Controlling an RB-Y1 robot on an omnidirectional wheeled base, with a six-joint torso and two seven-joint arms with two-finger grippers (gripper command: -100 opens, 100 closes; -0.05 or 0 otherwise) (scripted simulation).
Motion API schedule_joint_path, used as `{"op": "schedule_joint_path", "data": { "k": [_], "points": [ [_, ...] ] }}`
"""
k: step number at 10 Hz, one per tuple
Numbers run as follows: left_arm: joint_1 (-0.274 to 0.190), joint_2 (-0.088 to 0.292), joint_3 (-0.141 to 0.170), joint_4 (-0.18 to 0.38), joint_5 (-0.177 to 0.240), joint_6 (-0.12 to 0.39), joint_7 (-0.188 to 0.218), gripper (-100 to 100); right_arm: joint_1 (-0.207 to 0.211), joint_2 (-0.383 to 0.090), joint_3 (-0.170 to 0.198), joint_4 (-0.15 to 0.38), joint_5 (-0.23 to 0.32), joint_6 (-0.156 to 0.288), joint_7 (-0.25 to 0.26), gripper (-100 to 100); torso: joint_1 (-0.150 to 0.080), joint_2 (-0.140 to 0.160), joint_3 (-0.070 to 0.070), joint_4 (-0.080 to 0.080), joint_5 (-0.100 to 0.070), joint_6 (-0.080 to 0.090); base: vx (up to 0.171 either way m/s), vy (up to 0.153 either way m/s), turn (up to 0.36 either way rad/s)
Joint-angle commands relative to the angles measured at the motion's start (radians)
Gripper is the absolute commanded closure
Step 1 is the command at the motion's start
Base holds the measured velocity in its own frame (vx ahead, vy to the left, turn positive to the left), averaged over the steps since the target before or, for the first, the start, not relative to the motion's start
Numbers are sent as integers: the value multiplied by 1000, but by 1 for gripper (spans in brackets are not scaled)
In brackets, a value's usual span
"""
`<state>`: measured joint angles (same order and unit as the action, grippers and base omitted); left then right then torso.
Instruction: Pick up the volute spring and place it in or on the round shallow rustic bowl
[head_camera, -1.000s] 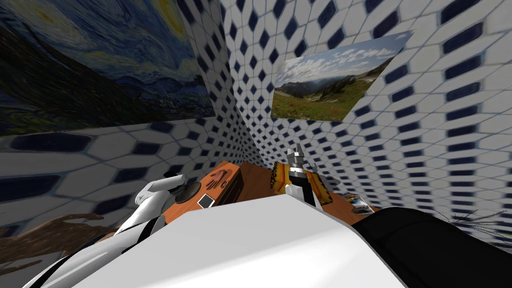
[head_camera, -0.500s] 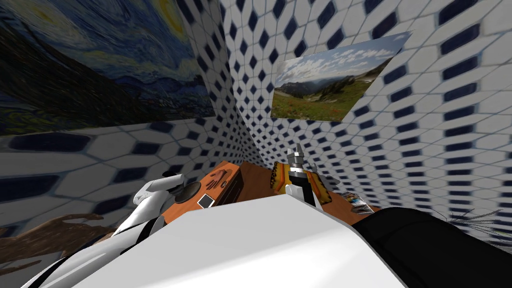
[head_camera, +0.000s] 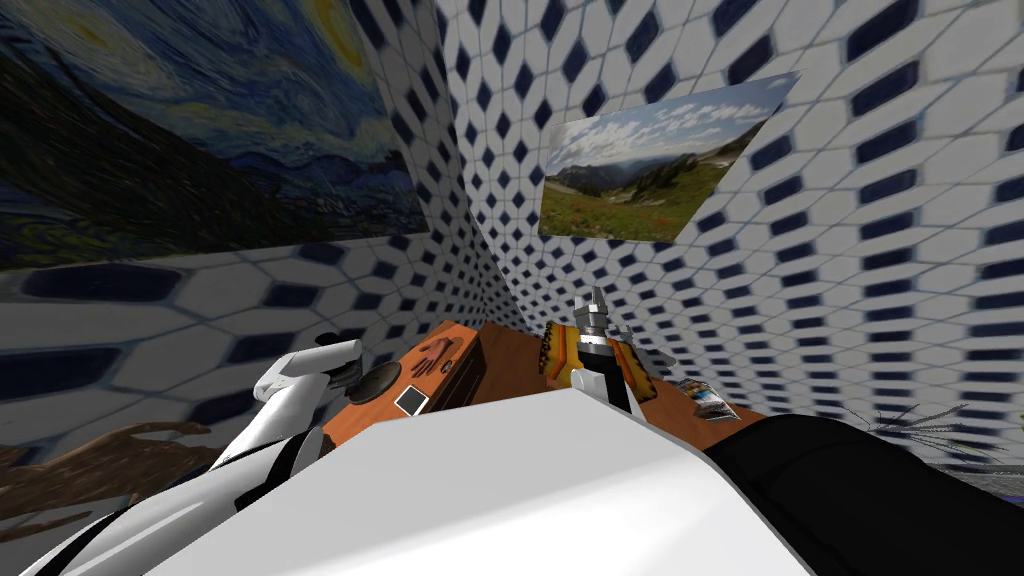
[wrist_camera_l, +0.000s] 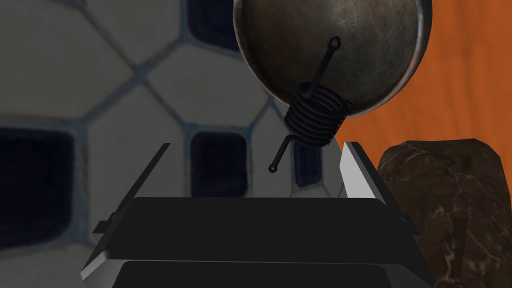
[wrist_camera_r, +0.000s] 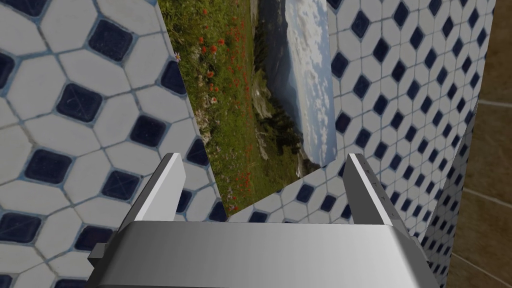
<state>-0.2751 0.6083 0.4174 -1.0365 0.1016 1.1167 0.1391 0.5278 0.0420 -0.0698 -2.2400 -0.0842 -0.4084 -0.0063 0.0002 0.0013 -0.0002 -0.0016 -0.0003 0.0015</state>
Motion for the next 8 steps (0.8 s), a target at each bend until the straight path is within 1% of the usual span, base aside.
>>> {"op": "schedule_joint_path", "data": {
  "k": [1,2,3,8],
  "points": [
    [-8,12,5,-13,5,29,-5,-100,0,0,0,0,0,0,0,0,0,0,0,0,0,0,-25,-6,-17],
    [-3,6,3,-14,3,20,-2,-100,0,0,0,0,0,0,0,0,0,0,0,0,0,0,-11,-3,-2],
    [-3,7,4,-16,4,24,-2,0,0,0,0,0,0,0,0,0,0,-1,-1,0,0,0,0,0,0],
    [-3,7,4,-15,4,24,-2,0,0,0,0,0,0,0,0,0,0,-2,-1,-1,0,0,0,0,0]
  ]
}}
